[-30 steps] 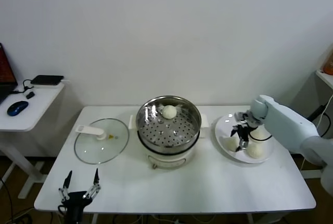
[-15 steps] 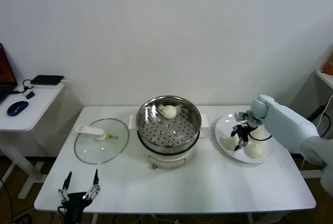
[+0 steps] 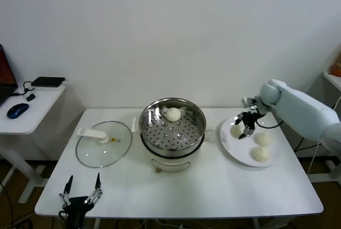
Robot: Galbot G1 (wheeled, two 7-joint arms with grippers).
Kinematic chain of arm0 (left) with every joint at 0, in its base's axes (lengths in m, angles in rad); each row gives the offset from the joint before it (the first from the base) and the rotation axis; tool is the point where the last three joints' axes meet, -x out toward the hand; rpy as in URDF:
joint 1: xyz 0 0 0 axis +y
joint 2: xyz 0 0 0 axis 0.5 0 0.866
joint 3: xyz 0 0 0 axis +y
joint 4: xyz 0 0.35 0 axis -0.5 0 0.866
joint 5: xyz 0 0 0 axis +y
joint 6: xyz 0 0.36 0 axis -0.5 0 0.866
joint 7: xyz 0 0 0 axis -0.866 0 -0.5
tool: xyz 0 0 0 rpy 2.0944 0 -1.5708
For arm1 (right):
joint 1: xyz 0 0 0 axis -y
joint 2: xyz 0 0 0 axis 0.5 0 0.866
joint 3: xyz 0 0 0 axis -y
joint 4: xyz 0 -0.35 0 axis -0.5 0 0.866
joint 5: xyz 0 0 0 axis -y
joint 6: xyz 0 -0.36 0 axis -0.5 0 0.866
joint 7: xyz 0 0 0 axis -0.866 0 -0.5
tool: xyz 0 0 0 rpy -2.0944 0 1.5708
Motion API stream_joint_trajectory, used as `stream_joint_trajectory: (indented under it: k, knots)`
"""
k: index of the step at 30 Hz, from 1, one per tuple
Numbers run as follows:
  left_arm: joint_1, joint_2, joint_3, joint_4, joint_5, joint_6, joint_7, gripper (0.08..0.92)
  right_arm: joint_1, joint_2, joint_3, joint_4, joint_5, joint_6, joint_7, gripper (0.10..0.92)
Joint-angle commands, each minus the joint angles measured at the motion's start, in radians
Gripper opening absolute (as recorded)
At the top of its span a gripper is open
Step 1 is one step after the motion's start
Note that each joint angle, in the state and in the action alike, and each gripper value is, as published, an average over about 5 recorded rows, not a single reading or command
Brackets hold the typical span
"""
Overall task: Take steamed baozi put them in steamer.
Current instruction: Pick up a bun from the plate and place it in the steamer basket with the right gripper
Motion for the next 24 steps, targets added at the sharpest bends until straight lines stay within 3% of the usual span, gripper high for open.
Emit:
stream_joint_trajectory:
  k: [1,14,24]
  knots:
    - [-0.001,-0.003,0.006,-0.011,0.008,0.006,0.001,0.823,0.333,0.024,-0.224,0.058,0.306,-0.037,-0.018,0.687]
    - [0.007,-0.005,0.008,-0.031,0.018,0.004,0.000,0.823,0.404,0.275,-0.246,0.045,0.456,-0.112,-0.009,0.687]
    - [0.007,-0.008,0.007,-0.037,0.032,-0.002,-0.003,0.823,0.275,0.480,-0.193,0.008,0.443,-0.156,0.029,0.687]
